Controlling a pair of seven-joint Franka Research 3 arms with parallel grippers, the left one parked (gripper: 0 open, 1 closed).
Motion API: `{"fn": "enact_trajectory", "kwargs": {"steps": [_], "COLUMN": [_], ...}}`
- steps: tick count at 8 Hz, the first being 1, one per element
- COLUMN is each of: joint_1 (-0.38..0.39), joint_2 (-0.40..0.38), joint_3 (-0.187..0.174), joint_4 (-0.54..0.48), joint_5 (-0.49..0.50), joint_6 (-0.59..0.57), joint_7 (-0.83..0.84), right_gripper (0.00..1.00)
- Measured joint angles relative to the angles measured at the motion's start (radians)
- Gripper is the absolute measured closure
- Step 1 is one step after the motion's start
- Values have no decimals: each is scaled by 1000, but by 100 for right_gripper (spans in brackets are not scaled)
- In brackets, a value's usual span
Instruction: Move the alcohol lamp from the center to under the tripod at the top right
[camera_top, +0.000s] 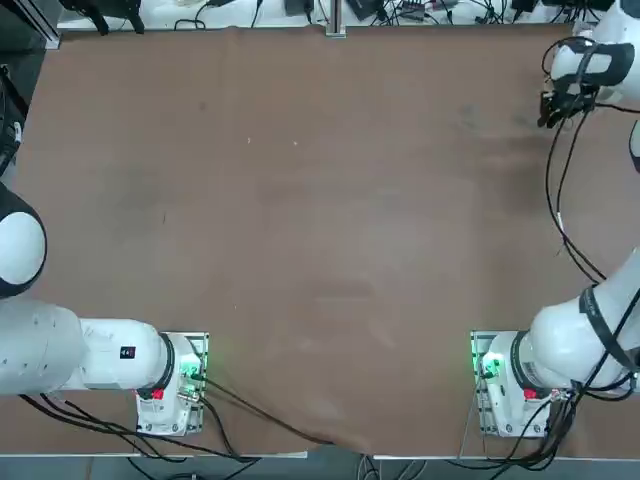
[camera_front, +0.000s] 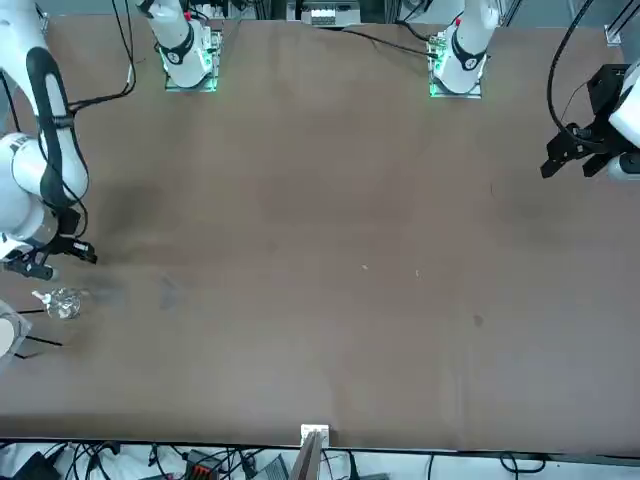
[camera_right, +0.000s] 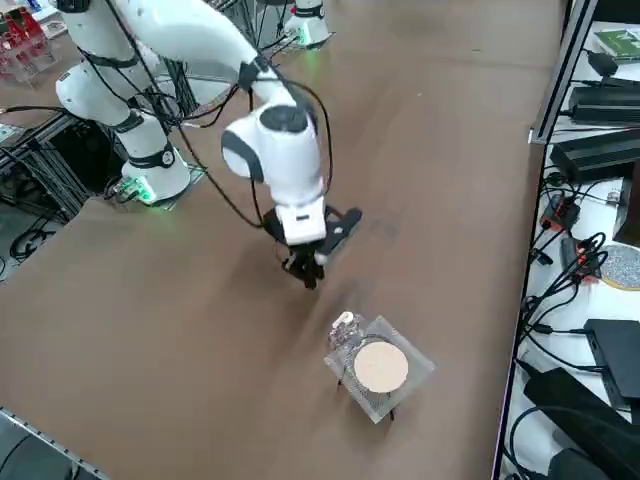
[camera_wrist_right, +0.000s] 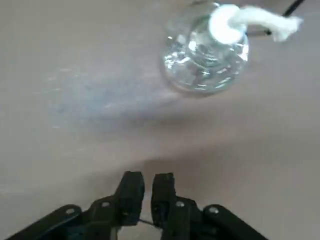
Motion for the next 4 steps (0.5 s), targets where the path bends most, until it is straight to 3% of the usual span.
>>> {"fn": "enact_trajectory", "kwargs": {"steps": [2, 4], "joint_1": [-40, -61], "joint_2": [42, 79], "joint_3": [0, 0], "joint_4": [27, 93], "joint_5": [1, 16], "joint_6": [44, 46], "joint_7": [2, 3], "right_gripper": [96, 96]}}
